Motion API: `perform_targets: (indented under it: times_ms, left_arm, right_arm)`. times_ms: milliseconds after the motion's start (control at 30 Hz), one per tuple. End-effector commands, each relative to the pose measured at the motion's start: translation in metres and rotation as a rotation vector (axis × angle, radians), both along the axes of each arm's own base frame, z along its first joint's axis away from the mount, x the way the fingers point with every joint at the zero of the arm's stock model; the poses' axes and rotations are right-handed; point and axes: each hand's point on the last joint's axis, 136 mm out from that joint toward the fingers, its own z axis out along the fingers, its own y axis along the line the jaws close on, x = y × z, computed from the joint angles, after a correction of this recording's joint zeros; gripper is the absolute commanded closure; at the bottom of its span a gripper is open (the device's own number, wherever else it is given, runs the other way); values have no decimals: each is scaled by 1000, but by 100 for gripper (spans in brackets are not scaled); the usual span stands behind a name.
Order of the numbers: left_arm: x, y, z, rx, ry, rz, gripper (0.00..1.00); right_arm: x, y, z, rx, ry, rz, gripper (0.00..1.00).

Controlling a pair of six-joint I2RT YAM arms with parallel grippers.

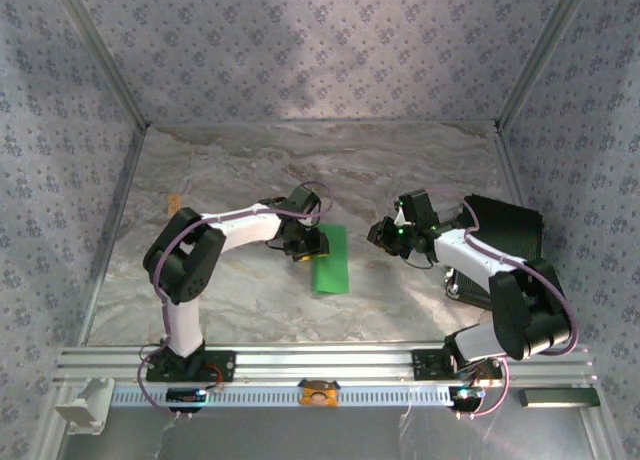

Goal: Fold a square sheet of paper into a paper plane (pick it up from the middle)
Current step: Hold the square sheet of paper at the center of the table.

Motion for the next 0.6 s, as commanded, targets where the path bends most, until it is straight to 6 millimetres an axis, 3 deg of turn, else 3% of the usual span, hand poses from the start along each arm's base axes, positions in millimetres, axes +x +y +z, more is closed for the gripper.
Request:
perform_targets:
  times_ms: [0, 567]
  left_arm:
    - [-8, 9, -41, 100, 22, -32, 57]
    - [-6, 9, -44, 126, 1, -53, 56]
  right_arm:
    - [-2, 4, -1, 7, 13, 12, 75]
    - [-1, 8, 2, 17, 3, 32, 75]
